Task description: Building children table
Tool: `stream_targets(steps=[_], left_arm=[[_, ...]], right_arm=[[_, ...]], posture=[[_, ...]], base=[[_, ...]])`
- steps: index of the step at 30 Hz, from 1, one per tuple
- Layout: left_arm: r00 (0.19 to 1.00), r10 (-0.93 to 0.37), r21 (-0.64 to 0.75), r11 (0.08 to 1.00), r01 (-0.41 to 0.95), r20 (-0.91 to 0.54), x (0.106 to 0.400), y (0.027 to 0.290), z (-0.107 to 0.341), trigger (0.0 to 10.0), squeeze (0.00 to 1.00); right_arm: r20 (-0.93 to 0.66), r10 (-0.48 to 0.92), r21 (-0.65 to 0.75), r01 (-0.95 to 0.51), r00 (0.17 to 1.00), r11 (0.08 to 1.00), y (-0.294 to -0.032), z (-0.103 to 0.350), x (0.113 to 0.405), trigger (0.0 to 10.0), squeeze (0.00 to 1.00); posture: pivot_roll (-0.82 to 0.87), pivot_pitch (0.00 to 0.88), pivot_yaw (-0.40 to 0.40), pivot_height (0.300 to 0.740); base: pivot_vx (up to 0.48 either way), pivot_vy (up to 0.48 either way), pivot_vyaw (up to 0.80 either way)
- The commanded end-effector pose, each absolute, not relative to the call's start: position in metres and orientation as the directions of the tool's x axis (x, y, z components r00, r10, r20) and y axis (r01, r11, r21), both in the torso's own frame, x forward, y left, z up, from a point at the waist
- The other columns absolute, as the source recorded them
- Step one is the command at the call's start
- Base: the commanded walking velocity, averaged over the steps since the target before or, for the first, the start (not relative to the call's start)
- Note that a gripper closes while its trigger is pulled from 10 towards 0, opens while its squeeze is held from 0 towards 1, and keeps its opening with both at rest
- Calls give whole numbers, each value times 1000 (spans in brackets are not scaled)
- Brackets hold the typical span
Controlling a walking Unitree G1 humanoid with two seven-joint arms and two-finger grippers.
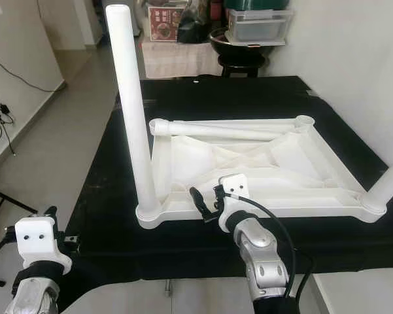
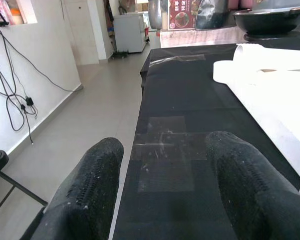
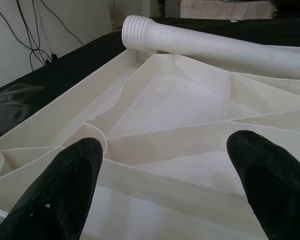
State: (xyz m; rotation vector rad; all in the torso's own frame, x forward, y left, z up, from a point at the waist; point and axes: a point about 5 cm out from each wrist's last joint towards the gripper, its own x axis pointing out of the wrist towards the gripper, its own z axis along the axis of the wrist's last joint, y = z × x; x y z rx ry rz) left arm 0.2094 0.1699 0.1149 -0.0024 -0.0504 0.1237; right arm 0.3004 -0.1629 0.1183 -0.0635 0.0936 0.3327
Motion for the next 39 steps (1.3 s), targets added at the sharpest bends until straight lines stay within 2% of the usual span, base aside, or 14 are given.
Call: stream_targets(steps=[1,39], left_arm=[[990,131,5,991,-131,50,209,173,116,10000,0],[990,131,10,991,-132,48,209,174,117,10000,0]], right_arm=[[-82,331,-46,-335,940,941,-161,125,302,10000,0],[-80,330,-37,-334,940,942,-160,126,302,10000,0]], posture=[[-18,50,9,740],[-17,51,14,740]], base=[[0,0,0],[0,0,0]])
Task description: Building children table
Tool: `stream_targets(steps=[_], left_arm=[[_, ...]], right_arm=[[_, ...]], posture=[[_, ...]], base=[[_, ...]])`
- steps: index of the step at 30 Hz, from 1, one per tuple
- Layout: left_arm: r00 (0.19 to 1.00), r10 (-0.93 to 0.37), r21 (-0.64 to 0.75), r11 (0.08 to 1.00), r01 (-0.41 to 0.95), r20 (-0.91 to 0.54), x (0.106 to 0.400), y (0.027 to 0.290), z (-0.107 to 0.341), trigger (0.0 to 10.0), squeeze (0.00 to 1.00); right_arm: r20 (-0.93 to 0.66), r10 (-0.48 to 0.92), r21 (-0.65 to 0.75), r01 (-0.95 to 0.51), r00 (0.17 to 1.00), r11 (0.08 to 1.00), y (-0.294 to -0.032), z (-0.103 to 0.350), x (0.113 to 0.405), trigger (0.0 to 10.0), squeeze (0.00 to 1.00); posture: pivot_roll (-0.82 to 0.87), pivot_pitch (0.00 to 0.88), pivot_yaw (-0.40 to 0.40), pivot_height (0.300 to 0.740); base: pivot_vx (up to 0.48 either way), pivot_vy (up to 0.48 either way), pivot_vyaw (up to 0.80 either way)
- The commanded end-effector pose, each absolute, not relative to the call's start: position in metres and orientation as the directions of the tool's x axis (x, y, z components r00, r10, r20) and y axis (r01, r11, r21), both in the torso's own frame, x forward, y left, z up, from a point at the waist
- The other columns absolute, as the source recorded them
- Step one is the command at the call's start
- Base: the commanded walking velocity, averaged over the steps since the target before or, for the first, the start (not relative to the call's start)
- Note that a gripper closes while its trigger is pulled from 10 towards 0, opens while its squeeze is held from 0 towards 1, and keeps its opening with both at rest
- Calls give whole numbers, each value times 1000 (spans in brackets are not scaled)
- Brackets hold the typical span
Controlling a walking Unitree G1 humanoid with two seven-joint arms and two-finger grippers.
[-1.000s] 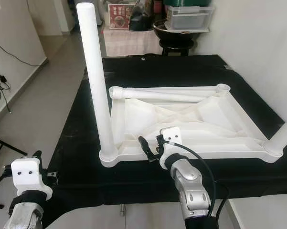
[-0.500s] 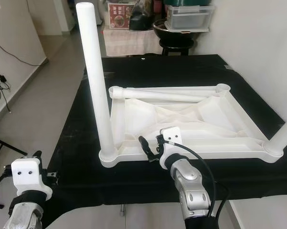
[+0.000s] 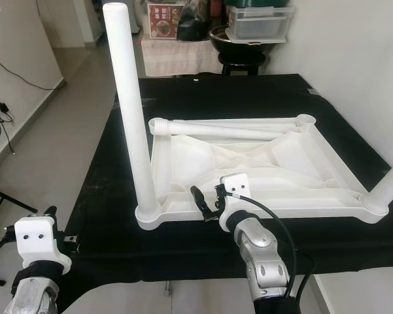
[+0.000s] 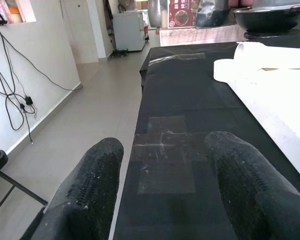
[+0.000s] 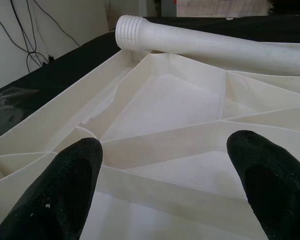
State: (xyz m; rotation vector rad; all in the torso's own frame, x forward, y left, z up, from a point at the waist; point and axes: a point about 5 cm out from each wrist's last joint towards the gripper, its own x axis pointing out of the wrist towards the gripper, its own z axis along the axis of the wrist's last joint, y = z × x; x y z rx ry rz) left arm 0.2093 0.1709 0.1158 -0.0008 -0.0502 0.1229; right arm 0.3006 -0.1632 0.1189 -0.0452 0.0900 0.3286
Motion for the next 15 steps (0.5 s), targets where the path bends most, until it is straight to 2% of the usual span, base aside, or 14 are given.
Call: stream_targets(steps=[1,15], left_arm=[[990,131,10,991,-132,48,209,174,117,10000,0],[990,132,12,991,-133,47,209,175,117,10000,0]], right_arm=[[-80,330,-37,-334,940,942,-160,126,302,10000,0],[-80,330,-33,-334,940,942,-160,126,302,10000,0]], posture=[[-17,51,14,740],[-17,52,14,740]], base=[[0,0,0],[0,0,0]])
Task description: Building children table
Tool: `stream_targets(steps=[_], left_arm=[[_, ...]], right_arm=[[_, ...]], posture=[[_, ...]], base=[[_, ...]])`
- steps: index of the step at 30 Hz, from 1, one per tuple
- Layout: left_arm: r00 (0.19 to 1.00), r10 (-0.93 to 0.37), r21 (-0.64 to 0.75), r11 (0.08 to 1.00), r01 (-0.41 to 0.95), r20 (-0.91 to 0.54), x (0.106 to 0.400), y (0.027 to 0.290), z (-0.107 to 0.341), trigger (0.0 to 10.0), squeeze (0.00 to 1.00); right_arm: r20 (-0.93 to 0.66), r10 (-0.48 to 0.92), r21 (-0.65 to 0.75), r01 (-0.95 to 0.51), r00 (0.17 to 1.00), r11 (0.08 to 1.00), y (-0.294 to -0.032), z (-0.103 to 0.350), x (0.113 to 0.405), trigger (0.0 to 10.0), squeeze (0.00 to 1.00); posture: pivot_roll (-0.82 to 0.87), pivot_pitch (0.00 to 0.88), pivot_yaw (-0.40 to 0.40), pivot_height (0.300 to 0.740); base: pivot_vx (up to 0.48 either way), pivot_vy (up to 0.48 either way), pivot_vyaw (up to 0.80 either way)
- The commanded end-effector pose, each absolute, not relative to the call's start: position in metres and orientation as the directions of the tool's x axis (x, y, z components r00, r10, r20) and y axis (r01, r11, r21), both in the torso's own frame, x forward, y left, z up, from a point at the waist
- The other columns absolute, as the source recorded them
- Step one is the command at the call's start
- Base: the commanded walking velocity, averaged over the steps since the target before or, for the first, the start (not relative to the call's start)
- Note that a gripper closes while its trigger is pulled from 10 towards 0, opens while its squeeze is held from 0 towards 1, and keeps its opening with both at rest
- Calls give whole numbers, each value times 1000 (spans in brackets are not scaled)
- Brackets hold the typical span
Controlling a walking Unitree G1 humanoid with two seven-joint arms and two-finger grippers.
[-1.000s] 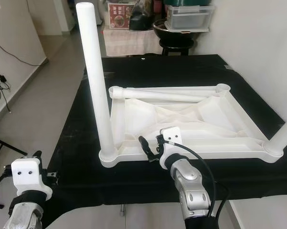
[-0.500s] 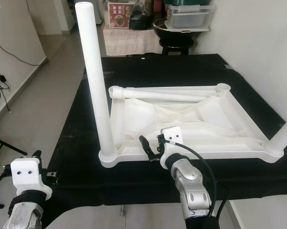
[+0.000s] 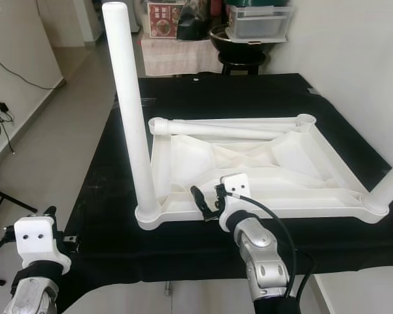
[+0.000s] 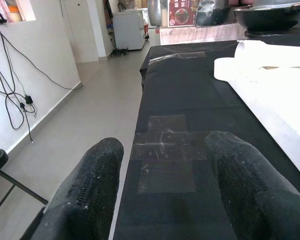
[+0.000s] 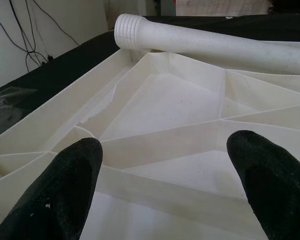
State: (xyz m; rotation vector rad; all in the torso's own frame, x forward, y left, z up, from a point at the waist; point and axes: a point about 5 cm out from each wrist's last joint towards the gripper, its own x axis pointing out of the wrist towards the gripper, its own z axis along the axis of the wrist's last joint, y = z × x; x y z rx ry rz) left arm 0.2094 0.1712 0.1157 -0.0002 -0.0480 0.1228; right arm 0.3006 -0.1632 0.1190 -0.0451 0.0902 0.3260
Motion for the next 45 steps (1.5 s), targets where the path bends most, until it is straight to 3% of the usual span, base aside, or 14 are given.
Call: stream_targets(steps=[1,10,28,33,45], left_arm=[[990,133,12,991,-133,48,209,175,117,10000,0],[990,133,11,991,-133,48,209,175,117,10000,0],[990,131,11,991,-131,49,208,174,117,10000,0],[990,129,12,991,-130,53,208,174,118,10000,0],[991,124,25,992,-125,40,209,173,117,10000,0]], right_arm=[[-80,330,-33,-334,941,942,-160,126,302,10000,0],[-78,329,-33,-332,941,943,-160,126,302,10000,0],[-90,333,-24,-336,939,942,-159,124,302,10000,0],[-80,332,-18,-335,940,942,-160,125,302,10000,0],[-72,332,-16,-333,941,943,-159,126,302,10000,0]], posture=[[-17,52,14,740],[-17,53,15,740],[-19,44,16,740],[-18,47,17,740],[-15,50,18,740]], base=[[0,0,0],[0,0,0],[0,0,-754],[0,0,0],[0,454,0]])
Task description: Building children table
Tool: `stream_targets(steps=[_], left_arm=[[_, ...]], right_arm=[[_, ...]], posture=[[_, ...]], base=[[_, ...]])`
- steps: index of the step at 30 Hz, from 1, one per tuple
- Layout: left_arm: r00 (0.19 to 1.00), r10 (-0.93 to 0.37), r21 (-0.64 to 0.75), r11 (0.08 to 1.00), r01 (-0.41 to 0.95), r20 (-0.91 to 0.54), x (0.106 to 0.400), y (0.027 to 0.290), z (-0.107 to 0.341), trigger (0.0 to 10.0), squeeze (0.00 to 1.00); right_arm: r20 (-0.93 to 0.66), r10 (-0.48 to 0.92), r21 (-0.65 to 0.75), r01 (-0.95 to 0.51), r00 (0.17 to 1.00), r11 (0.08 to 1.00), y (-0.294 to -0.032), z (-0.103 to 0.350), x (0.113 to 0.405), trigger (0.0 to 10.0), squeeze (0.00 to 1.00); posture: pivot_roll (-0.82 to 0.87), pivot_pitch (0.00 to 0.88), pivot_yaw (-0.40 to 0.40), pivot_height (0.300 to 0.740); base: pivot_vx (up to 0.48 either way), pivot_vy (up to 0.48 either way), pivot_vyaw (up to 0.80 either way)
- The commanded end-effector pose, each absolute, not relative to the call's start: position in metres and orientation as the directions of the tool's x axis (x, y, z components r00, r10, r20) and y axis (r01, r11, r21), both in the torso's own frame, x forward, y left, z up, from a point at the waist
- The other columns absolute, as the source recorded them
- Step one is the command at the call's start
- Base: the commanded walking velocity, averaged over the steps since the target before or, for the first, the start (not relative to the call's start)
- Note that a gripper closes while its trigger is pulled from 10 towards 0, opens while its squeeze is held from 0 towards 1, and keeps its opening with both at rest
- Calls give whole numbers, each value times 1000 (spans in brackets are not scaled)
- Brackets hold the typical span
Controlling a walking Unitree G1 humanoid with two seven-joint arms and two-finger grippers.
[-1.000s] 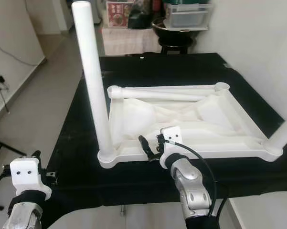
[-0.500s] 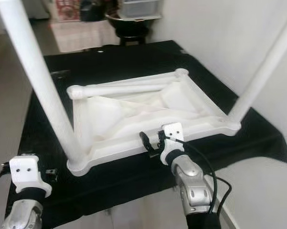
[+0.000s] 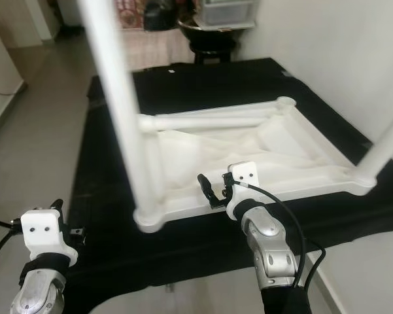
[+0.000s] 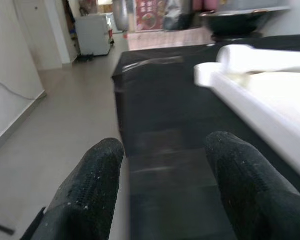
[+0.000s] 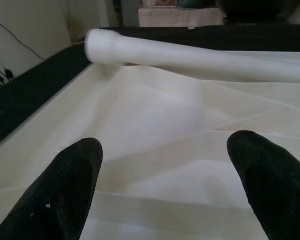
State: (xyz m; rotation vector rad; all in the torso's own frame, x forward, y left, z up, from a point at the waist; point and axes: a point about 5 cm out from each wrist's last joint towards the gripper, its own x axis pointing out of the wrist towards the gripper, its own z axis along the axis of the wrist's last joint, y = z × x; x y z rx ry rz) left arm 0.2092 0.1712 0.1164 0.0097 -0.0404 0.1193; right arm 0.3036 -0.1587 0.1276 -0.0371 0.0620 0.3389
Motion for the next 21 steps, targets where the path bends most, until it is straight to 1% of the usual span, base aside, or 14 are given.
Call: stream_targets(steps=[1,10,21], left_arm=[[991,126,25,992,-127,43,209,173,117,10000,0],[991,124,28,992,-126,53,209,174,119,10000,0],[991,124,31,992,-125,54,211,174,120,10000,0]], right_arm=[[-72,331,-16,-333,941,943,-159,126,302,10000,0],[-74,322,-24,-325,944,945,-159,126,302,10000,0],[-85,310,-39,-314,947,948,-160,127,304,10000,0]], posture=[[-15,50,18,740],[-16,54,17,740],[-14,57,12,740]], base=[[0,480,0],[0,0,0],[0,0,-800]])
